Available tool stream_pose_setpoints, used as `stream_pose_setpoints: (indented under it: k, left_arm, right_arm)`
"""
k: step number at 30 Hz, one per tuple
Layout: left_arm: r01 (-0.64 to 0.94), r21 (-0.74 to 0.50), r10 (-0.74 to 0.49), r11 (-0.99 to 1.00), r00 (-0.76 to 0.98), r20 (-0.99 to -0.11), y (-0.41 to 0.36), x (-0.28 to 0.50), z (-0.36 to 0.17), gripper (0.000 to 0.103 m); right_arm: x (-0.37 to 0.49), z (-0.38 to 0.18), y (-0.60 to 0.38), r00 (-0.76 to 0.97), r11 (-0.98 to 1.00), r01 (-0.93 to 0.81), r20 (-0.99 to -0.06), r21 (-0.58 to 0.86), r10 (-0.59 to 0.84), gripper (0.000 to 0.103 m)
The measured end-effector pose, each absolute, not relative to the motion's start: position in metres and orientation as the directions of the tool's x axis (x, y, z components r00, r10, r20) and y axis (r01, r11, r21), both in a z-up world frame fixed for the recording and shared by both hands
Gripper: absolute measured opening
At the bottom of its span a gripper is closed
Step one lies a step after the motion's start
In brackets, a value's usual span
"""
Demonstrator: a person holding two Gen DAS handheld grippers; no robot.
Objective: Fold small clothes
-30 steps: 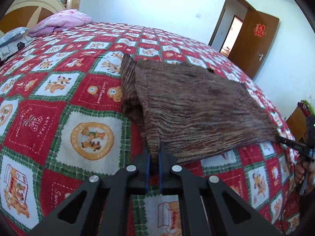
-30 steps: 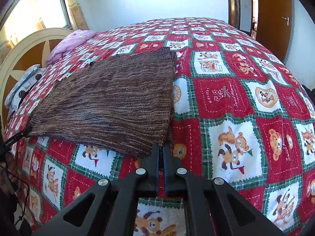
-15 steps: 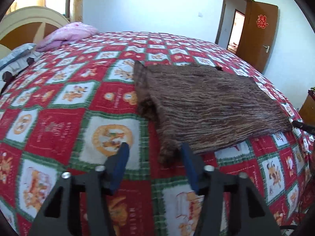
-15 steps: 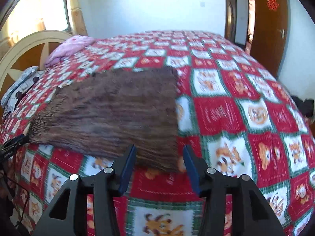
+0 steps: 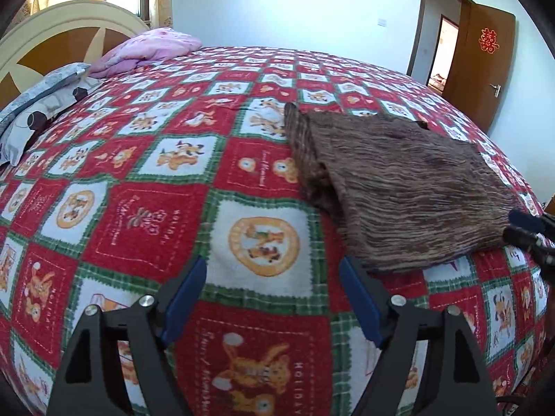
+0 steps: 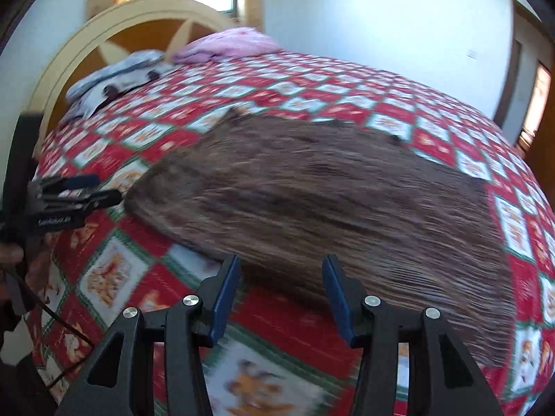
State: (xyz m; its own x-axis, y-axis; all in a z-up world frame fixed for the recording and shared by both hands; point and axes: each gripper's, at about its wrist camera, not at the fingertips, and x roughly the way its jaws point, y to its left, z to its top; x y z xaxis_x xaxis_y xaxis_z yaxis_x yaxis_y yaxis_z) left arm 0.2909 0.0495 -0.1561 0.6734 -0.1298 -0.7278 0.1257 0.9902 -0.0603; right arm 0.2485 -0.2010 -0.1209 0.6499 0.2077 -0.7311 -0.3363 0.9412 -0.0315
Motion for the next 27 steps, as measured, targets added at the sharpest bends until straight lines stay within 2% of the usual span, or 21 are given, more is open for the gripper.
stream_pose_setpoints:
  k: [8, 12, 18, 22, 27]
  left_arm:
    - [0.104, -0.041, -0.099, 0.994, 0.656, -0.749, 0.064, 0.299, -0.162, 0.082]
    - [0.113, -0.012, -0.084, 0.993, 0.660, -0.746, 0.067, 0.306, -0.161, 0.094]
    - [0.108, -0.017, -0.085, 0.994, 0.675, -0.733, 0.079, 0.322, -0.153, 0.095]
    - [0.112, -0.057, -0.119, 0.992, 0.679, -0.724, 0.086, 0.336, -0.151, 0.095]
    - [0.149, -0.171, -0.227, 0.974, 0.668, -0.709, 0.084, 0.360, -0.146, 0.095]
  right_arm:
    - [0.251, -0.135, -0.159, 0.623, 0.916, -0.399, -0.746, -0.044, 0.235, 0.051]
    - [0.249, -0.137, -0.134, 0.624, 0.887, -0.453, -0.741, -0.084, 0.249, 0.051]
    - [0.249, -0.143, -0.107, 0.629, 0.859, -0.495, -0.736, -0.133, 0.249, 0.051]
    - [0.249, -0.146, -0.089, 0.647, 0.839, -0.511, -0.726, -0.185, 0.234, 0.051]
    - [0.254, -0.150, -0.061, 0.714, 0.811, -0.502, -0.673, -0.300, 0.193, 0.051]
